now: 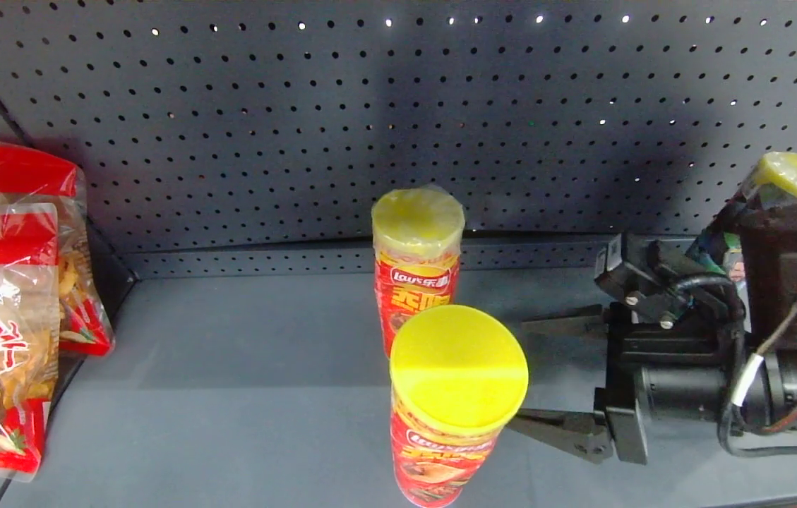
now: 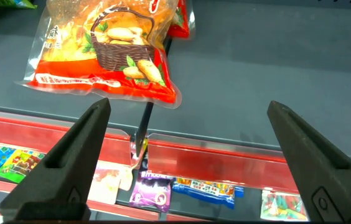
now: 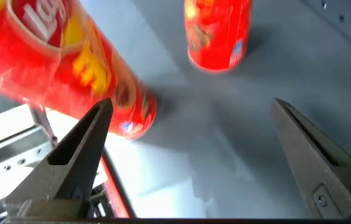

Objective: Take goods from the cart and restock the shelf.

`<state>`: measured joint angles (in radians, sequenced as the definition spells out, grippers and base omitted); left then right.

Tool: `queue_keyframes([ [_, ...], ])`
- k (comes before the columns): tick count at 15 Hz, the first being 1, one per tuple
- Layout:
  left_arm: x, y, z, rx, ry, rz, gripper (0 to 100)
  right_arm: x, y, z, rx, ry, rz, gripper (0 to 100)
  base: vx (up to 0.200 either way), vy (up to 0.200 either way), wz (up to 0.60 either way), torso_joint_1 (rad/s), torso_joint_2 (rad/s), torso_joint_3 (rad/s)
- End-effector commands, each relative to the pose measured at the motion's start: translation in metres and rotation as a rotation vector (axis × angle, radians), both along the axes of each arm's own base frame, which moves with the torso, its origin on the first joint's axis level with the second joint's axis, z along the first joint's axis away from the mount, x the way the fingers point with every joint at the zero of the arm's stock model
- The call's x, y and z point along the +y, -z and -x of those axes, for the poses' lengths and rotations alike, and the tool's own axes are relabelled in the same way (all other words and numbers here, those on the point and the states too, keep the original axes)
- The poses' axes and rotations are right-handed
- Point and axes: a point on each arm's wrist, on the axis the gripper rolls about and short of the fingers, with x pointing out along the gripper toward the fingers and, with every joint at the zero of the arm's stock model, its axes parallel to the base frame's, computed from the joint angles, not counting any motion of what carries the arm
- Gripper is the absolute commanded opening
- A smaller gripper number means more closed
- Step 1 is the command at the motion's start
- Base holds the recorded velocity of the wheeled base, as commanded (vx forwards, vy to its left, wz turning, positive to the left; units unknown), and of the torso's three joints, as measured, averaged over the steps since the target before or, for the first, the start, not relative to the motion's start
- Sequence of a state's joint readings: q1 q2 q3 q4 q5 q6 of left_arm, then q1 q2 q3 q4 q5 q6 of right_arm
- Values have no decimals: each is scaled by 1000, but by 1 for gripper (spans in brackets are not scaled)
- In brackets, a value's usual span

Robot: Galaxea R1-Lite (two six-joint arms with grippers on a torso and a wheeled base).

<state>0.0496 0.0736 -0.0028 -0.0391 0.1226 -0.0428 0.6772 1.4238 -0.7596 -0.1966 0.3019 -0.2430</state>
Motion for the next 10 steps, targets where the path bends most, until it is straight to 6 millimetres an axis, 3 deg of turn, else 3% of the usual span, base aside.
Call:
queue_keyframes([
  [1, 0, 0, 0, 0, -1, 0, 100, -11, -5, 11, -23, 8, -19, 100, 0, 0, 0, 0, 0, 0],
  [10, 0, 0, 0, 0, -1, 0, 100, -8, -7, 16, -30, -16, -25, 100, 0, 0, 0, 0, 0, 0],
])
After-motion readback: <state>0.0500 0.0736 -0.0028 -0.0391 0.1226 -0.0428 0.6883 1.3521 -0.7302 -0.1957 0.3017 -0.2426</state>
